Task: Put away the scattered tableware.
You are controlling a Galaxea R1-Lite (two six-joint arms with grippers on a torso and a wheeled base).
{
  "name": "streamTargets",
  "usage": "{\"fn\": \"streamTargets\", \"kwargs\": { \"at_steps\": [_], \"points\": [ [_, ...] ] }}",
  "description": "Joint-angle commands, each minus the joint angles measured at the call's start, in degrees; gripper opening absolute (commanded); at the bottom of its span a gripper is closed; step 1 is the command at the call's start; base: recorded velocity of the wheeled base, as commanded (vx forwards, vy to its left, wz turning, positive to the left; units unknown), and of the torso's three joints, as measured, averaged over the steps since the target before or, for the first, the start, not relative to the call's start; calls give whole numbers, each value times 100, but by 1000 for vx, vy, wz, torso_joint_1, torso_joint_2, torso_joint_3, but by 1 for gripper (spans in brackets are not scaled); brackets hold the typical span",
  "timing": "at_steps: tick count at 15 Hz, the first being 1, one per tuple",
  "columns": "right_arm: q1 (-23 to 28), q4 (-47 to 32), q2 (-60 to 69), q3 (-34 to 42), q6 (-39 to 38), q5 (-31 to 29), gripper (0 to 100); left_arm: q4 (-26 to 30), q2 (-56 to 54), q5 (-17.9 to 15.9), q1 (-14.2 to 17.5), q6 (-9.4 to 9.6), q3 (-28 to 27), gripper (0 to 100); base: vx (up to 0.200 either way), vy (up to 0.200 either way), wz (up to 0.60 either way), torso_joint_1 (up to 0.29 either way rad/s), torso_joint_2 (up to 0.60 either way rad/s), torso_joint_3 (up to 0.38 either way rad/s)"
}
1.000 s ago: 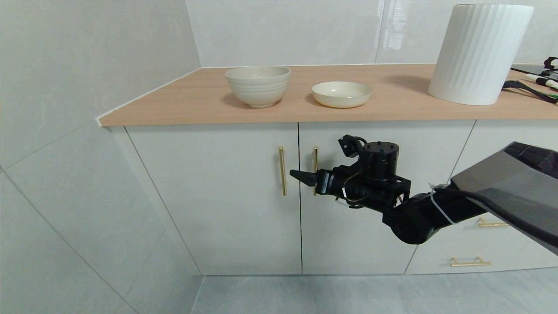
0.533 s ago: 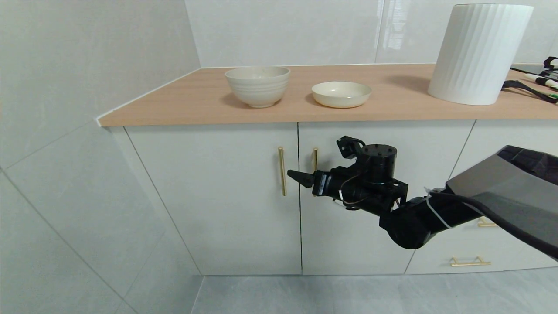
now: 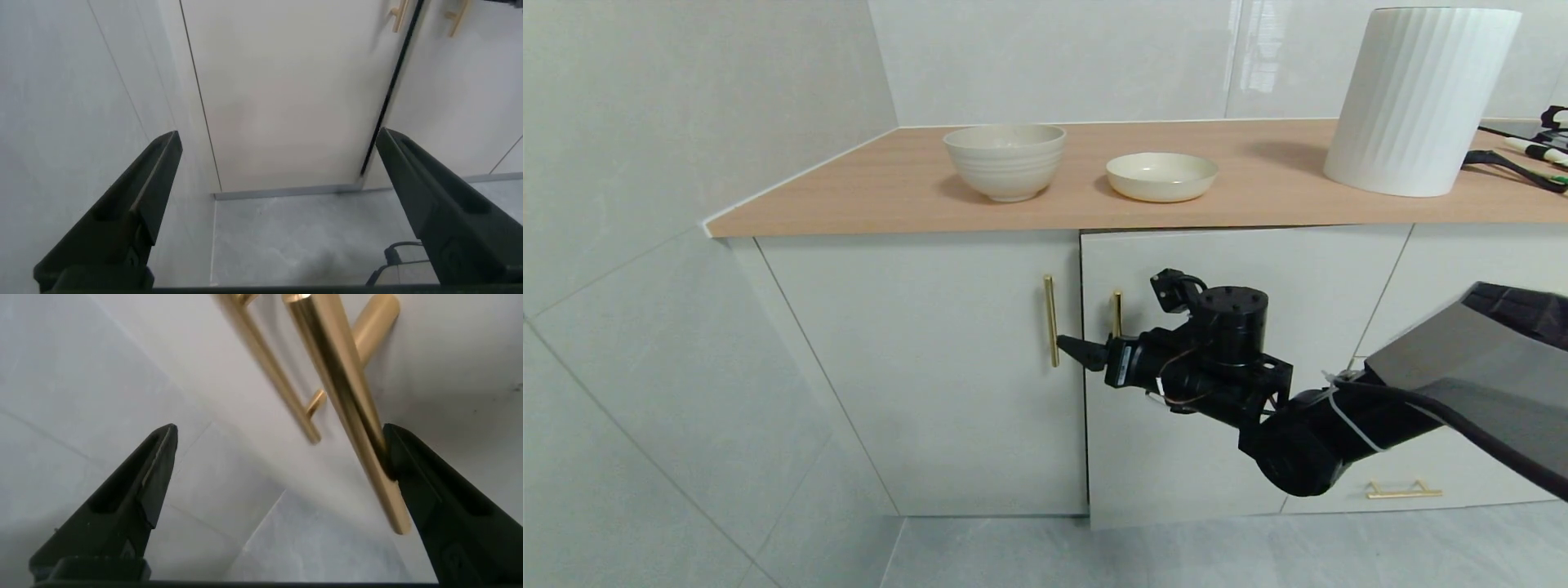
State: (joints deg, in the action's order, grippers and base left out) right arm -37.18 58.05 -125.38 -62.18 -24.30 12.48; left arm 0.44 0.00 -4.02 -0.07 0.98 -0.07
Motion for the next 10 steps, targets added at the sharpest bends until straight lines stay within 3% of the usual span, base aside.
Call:
{"fn": "streamTargets", "kwargs": {
  "at_steps": [1,10],
  "points": [
    [-70,154,453,576,74,26,100,0,0,-2,-1,-1,-1,100,0,0,0,0,0,0],
    [-211,338,1332,1921,74,325,100,-9,0,-2,-1,26,7,100,0,0,0,0,0,0]
  ]
}}
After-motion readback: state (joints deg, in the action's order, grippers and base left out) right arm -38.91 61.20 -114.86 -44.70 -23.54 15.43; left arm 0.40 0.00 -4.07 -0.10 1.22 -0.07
